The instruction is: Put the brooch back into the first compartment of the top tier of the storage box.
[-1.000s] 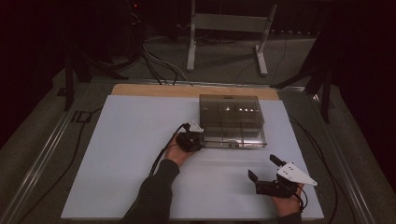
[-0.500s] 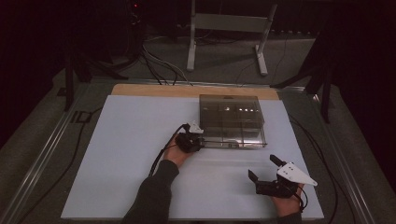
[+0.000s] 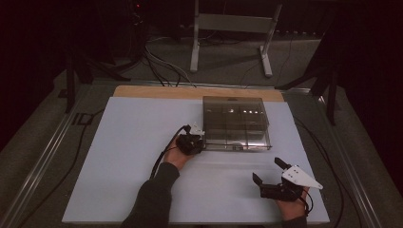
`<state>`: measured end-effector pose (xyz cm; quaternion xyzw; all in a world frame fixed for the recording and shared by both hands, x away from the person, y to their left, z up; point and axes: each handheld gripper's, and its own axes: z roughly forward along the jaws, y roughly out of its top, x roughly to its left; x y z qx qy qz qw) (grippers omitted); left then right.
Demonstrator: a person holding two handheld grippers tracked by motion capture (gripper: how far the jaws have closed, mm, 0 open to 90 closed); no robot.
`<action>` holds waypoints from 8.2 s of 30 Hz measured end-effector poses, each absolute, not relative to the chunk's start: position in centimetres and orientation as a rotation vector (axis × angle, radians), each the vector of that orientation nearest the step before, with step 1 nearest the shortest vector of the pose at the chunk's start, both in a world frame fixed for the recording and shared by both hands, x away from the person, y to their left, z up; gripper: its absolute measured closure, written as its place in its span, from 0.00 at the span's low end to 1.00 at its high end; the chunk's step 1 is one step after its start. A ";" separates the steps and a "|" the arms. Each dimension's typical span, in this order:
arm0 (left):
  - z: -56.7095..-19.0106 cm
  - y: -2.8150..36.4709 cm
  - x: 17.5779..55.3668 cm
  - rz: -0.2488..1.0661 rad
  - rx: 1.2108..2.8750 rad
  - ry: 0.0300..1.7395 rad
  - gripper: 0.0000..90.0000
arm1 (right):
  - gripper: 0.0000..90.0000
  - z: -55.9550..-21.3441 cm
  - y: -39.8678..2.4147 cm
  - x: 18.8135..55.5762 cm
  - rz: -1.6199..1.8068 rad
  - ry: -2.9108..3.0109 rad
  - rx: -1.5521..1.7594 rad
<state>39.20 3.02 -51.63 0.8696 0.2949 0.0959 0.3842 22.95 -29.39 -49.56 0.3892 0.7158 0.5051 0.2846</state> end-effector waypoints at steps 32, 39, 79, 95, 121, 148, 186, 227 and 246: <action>-49.7 5.2 38.9 0.249 2.179 0.773 0.90 | 0.00 -49.6 -29.4 23.0 1.352 1.913 1.044; -49.2 5.7 38.8 0.252 2.170 0.779 0.90 | 0.00 -49.6 -29.4 23.0 1.351 1.913 1.044; -45.6 7.3 38.7 0.253 2.136 0.782 0.90 | 0.00 -49.6 -29.3 23.0 1.353 1.918 1.047; -43.5 6.9 38.6 0.257 2.099 0.753 0.90 | 0.00 -49.7 -29.3 23.0 1.354 1.920 1.049; -42.0 4.3 38.6 0.252 2.072 0.705 0.90 | 0.00 -49.6 -29.3 23.0 1.354 1.921 1.048; -42.6 1.8 38.9 0.227 2.083 0.678 0.90 | 0.00 -49.7 -29.3 23.0 1.355 1.926 1.046; -44.4 -0.8 39.2 0.209 2.147 0.680 0.90 | 0.00 -49.6 -29.3 23.0 1.355 1.926 1.041; -45.5 -2.0 39.2 0.206 2.199 0.701 0.81 | 0.00 -49.6 -29.3 22.9 1.352 1.932 1.041; -44.4 -1.5 38.8 0.242 2.111 0.777 0.18 | 0.00 -49.7 -29.3 22.9 1.354 1.933 1.049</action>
